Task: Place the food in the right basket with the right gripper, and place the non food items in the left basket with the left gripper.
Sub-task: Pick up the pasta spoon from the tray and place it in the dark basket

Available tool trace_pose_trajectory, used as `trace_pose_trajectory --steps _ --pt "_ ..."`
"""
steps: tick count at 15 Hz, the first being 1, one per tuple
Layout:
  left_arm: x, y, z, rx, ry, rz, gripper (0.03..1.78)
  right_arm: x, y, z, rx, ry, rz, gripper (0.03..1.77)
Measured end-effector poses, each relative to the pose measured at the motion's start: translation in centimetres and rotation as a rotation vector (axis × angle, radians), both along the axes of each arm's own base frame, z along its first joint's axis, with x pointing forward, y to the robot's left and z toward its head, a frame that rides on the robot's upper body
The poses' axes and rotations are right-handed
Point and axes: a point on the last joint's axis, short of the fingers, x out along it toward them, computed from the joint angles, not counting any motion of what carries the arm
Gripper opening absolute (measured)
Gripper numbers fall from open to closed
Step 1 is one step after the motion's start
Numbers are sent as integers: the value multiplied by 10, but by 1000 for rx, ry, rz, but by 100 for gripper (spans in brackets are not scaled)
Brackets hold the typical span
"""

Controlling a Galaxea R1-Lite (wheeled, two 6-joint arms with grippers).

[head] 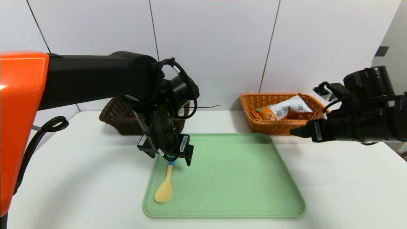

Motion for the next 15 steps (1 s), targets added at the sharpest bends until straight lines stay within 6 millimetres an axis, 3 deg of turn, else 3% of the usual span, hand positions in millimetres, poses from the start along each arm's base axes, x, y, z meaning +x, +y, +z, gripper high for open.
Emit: trace_pose_trajectory --steps 15 --pt "8 -12 -24 3 68 12 169 -7 -1 -1 -1 5 2 170"
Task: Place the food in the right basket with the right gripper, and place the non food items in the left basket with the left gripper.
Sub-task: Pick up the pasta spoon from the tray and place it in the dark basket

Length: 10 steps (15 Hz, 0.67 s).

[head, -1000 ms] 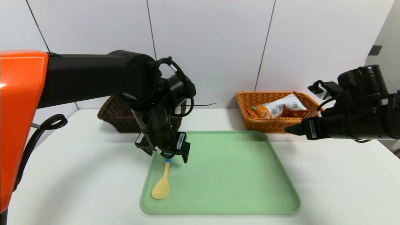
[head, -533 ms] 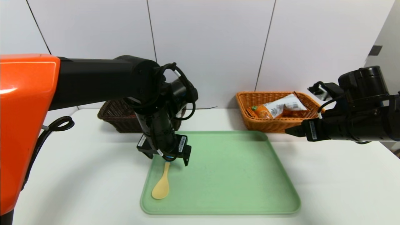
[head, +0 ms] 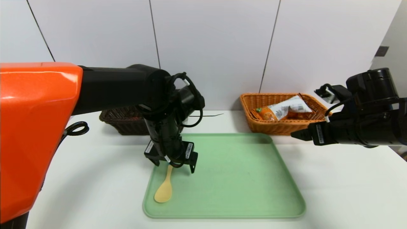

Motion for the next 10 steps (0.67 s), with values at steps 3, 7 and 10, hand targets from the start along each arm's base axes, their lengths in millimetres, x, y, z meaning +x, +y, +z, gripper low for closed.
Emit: trace_pose_trajectory --steps 3,7,10 --pt "2 -1 -2 -11 10 -2 169 -1 0 -1 -1 4 -1 170" --pt "8 2 -8 -2 22 12 169 -1 0 -2 -2 9 -1 170" --pt "10 2 -13 7 33 18 169 -1 0 -3 -1 10 -1 170"
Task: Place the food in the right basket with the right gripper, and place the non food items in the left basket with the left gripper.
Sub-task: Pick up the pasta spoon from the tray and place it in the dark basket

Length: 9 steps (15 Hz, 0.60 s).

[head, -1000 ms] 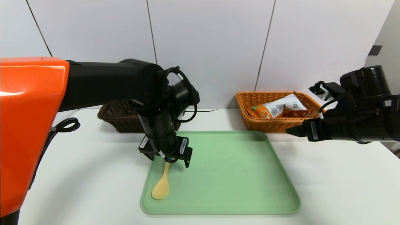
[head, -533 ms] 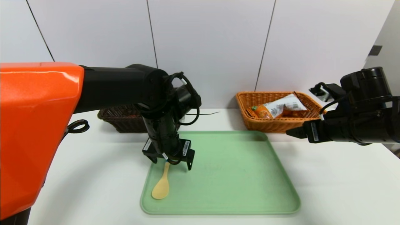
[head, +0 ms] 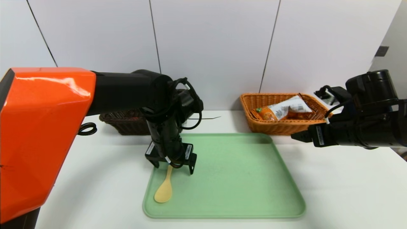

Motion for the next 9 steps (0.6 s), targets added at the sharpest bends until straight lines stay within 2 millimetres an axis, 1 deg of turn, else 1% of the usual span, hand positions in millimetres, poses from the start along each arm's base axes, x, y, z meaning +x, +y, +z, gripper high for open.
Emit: trace_pose_trajectory --steps 9 --pt "4 -2 -6 0 2 0 169 0 -1 -2 -3 6 -2 170"
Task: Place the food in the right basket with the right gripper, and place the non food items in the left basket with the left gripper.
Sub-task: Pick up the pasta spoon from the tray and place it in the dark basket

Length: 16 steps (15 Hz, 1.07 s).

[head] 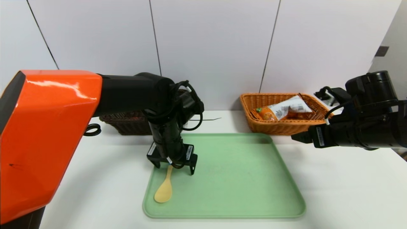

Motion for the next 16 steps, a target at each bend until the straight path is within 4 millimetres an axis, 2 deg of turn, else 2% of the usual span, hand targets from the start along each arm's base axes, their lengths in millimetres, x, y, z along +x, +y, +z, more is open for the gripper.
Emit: trace_pose_trajectory --steps 1,2,5,8,9,10,16 --pt "0 0 -1 1 1 0 168 0 0 0 0 1 -1 170" --pt "1 0 -2 3 4 0 147 0 0 0 0 1 -1 170" --pt "3 1 -5 9 8 6 102 -1 0 -1 -1 5 -1 170" --pt "7 4 -7 12 11 18 74 -2 0 -3 -2 12 1 170" --pt "8 5 -7 12 10 22 26 -2 0 -4 -3 13 3 170" --pt "8 5 -7 12 11 22 10 -2 1 -3 -4 13 5 170" --pt "8 6 -6 11 9 18 10 -2 3 -4 -4 13 12 170"
